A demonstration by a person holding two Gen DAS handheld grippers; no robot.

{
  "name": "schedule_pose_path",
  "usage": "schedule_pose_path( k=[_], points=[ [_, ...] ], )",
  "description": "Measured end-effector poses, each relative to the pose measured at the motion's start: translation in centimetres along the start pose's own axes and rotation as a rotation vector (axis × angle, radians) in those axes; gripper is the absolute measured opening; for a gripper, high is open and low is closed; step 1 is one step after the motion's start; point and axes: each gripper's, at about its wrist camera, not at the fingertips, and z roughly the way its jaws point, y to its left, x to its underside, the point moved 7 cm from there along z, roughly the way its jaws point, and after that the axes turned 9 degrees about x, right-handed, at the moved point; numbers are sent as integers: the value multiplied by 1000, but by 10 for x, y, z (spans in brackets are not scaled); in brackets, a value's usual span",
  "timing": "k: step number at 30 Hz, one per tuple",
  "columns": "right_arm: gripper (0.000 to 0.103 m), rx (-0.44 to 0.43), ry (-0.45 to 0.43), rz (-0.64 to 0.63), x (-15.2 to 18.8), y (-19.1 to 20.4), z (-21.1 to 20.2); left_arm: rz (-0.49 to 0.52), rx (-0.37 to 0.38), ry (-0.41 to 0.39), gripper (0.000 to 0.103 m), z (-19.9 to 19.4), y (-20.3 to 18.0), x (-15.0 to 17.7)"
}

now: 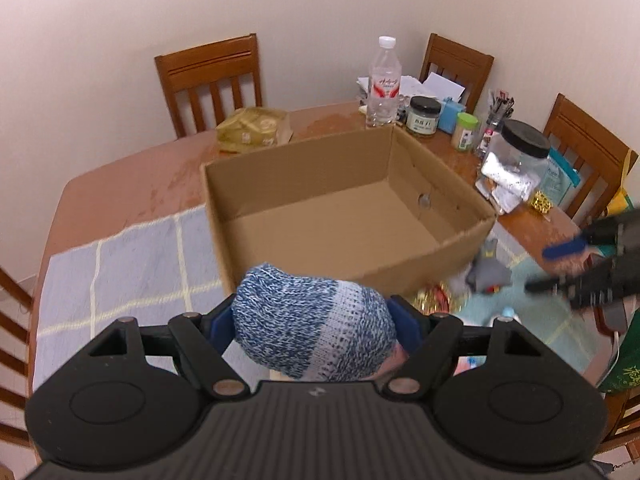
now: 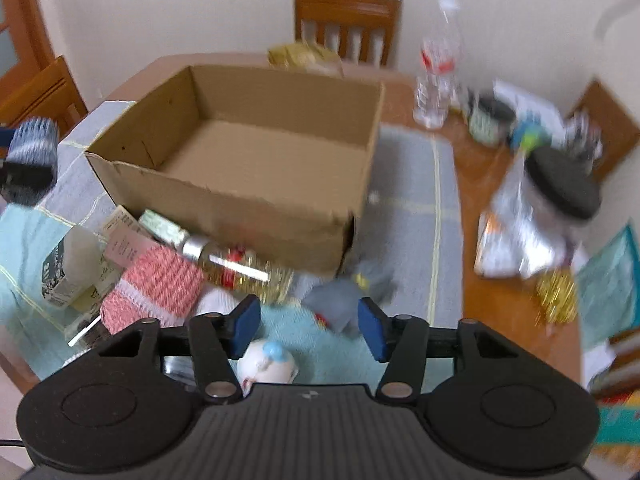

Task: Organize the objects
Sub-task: 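Carry the sock and toy into the cardboard box and open both tools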

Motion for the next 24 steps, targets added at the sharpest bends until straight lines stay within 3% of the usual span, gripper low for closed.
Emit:
schedule_pose_path(
  k=[9,14,20,24],
  points=[
    [69,-64,100,50,40,18,48,28,10,5,77,19,-4,-32],
    [51,-85,136,39,48,27,64,38,5,4,77,21,-2,-40],
    [50,-63,138,15,44,26,55,16,4,3,77,27,9,-50],
    [50,-58,94,-3,21,21,28,0,-2,-2,77,34,18,-58]
  ],
)
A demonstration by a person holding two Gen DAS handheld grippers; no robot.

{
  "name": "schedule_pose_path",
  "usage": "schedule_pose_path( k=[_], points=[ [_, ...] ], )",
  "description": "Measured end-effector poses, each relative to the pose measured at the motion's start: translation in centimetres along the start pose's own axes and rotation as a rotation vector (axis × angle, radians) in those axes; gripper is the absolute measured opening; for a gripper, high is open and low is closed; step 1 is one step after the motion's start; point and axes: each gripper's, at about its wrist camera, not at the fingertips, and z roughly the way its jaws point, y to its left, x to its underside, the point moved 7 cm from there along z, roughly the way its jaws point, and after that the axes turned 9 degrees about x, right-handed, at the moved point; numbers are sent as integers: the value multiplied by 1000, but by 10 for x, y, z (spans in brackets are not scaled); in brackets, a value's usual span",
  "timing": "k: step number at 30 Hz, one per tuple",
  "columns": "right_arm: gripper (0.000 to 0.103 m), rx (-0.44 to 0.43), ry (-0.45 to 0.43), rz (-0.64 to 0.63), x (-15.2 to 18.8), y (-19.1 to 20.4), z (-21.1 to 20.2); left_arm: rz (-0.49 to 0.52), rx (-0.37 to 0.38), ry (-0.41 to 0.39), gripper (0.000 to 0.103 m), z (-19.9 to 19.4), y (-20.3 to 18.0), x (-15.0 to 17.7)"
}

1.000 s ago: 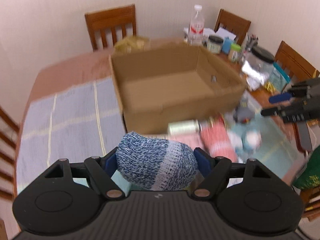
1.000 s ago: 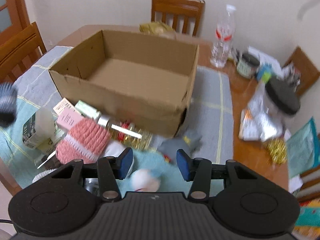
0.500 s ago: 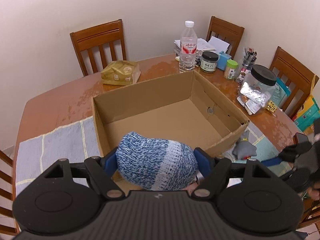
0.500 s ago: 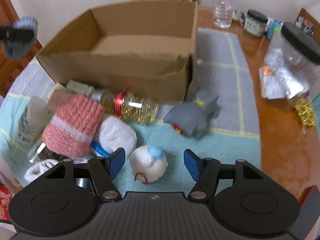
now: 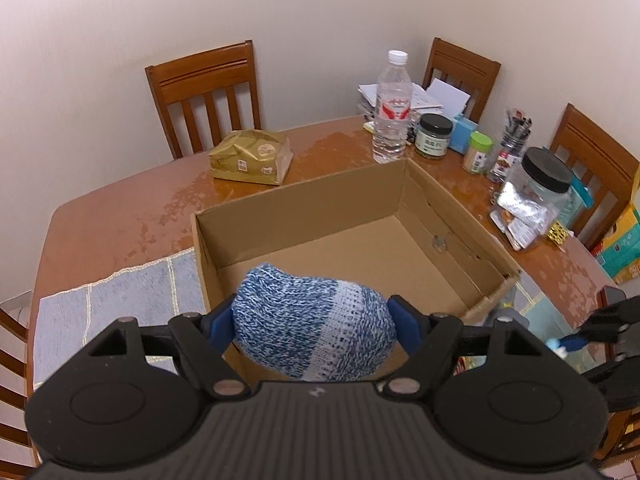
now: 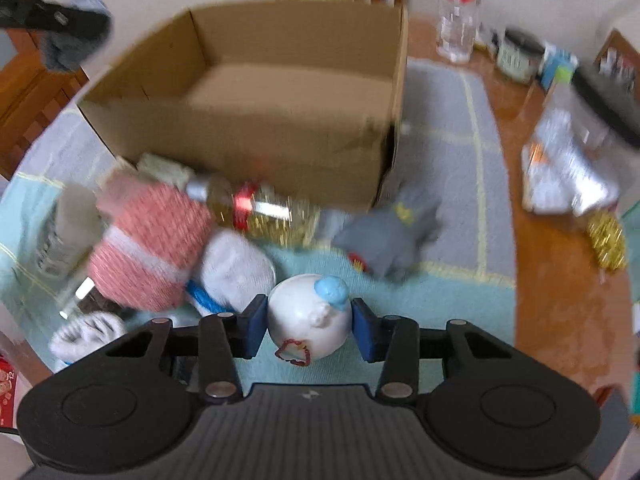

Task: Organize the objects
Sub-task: 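Carry the sock and toy into the cardboard box and open both tools, then grasp the white MEDICAL swab tub with the left tool while the right tool approaches the clear jar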

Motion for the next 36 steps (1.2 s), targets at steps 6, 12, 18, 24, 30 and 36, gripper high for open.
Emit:
schedule_pose_path(
  k=[6,12,18,24,30,36],
  points=[
    [50,5,-145,-19,-64,-2,-44,-36,-5,-15,77,14,10,-16],
    [66,-17,-249,-15,-120,6,-53,-70,-51,-34,100,22,21,-25],
    [91,-33,-269,0,-133,7,-50,-65,-58,-50,102,14,22,-23],
    [101,-2,-235,-11,-121,7,-51,-94,-59,-44,102,1,19,-20],
    [103,-3,-268,0,-95,8,-61,-92,-110,-27,102,-7,10,9],
    [103,-8,-250,37,-48,17,-54,-129,-181,30,102,-8,4,65]
  ],
)
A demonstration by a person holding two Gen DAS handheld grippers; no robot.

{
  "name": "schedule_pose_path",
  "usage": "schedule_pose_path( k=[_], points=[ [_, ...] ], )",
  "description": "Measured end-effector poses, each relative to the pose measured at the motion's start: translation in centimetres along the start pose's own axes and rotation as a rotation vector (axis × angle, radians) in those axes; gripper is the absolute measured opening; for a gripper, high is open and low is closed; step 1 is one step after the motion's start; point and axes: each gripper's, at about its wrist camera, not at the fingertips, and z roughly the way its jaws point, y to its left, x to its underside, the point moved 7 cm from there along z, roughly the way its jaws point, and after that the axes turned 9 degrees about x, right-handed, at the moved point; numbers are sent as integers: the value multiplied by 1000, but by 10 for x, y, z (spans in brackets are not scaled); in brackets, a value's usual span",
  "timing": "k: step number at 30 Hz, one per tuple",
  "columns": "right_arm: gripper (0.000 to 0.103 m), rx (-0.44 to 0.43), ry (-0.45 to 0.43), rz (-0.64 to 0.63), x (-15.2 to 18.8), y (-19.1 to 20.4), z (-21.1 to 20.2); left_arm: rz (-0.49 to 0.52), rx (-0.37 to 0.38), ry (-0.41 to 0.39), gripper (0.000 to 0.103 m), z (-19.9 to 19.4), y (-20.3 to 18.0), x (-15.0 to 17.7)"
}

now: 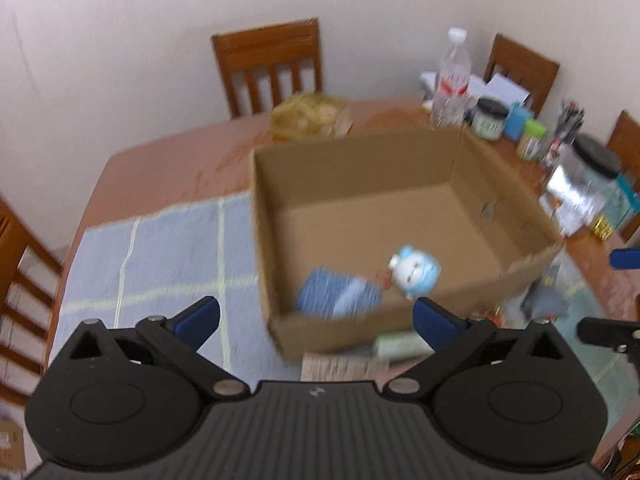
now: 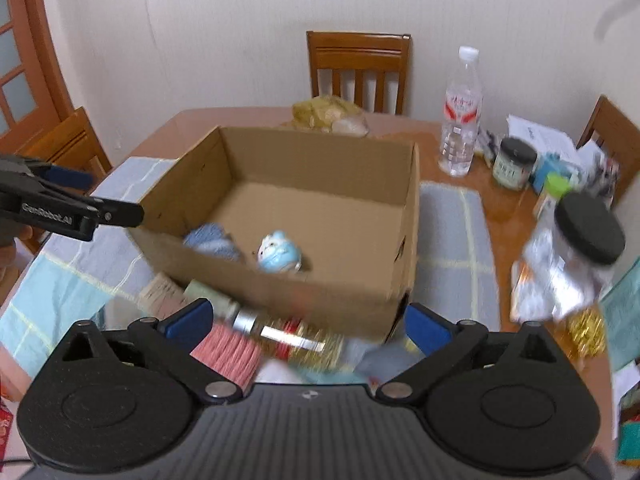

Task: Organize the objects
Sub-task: 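Grasp the white MEDICAL swab tub with the left tool while the right tool approaches the clear jar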

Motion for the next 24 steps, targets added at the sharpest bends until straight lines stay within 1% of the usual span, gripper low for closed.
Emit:
schedule_pose_path(
  k=[4,8,10,14,16,21,24],
  points=[
    [103,30,-14,-26,30,4,-4,-42,-16,18,102,-3,2,31],
    [103,44,-7,-53,54,10,-1,-90,-52,37,102,-2,6,51],
    [103,36,16,-68,66,14,0,-124,-57,38,102,-3,9,59],
    [103,15,53,-63,83,21,3,-182,-42,48,102,1,9,72],
    [103,2,77,-57,90,24,5,-206,-51,52,102,5,9,76],
    [103,-33,145,-89,111,37,12,-241,-76,53,102,19,10,80],
    [103,-24,175,-117,122,43,18,-258,-83,72,102,27,14,85]
  ],
)
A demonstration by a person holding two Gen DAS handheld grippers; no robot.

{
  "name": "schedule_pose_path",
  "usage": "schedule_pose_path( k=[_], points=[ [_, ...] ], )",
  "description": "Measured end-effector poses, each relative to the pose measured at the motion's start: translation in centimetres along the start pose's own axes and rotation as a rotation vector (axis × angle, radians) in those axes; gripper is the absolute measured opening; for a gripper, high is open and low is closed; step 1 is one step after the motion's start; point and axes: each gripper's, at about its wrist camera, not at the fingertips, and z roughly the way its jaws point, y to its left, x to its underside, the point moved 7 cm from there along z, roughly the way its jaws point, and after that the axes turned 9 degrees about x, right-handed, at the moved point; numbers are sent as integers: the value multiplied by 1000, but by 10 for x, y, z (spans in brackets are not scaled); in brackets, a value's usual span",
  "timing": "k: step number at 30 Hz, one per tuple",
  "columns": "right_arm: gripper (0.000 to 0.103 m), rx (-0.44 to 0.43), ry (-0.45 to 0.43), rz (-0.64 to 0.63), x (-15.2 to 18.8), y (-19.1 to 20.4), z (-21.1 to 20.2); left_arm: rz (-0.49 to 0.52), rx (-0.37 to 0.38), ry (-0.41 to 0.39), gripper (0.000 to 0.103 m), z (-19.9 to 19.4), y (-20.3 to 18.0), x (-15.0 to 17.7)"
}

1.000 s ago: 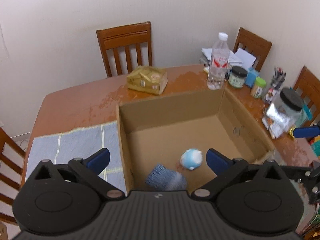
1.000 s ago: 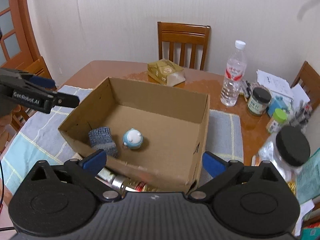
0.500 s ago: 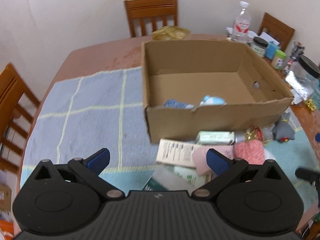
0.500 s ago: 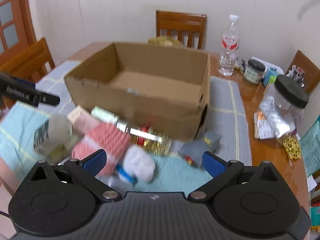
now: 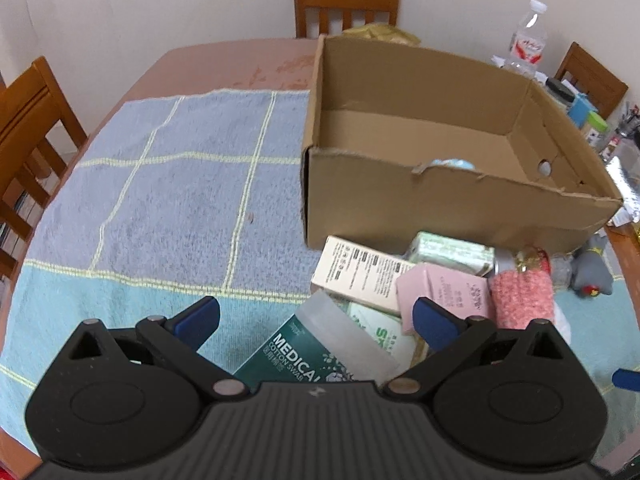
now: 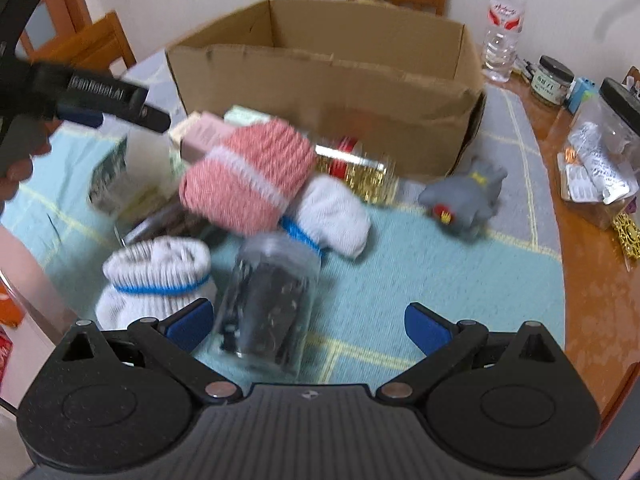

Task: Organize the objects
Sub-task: 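Grasp the white MEDICAL swab tub with the left tool while the right tool approaches the clear jar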

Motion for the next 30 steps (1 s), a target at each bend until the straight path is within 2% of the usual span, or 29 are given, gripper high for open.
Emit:
schedule_pose_path(
  k=[4,10,16,21,26,28,30],
  points=[
    [103,-8,28,6,7,2,6,15,-34,31,102,2,4,10],
    [103,-4,44,-7,13,-5,6,5,-9,61,102,-5,11,28],
    [103,2,59,17,18,-20,6,11,-41,100,102,-9,22,46],
    [103,47,72,35,25,-34,8,17,-78,122,102,-12,37,57],
    [103,122,85,83,28,-58,9,11,-78,121,102,-16,46,61],
    [103,110,88,113,25,-62,5,26,-76,119,102,-16,45,60],
    [103,60,80,144,20,-60,-1,42,-69,119,102,-15,43,59]
  ],
)
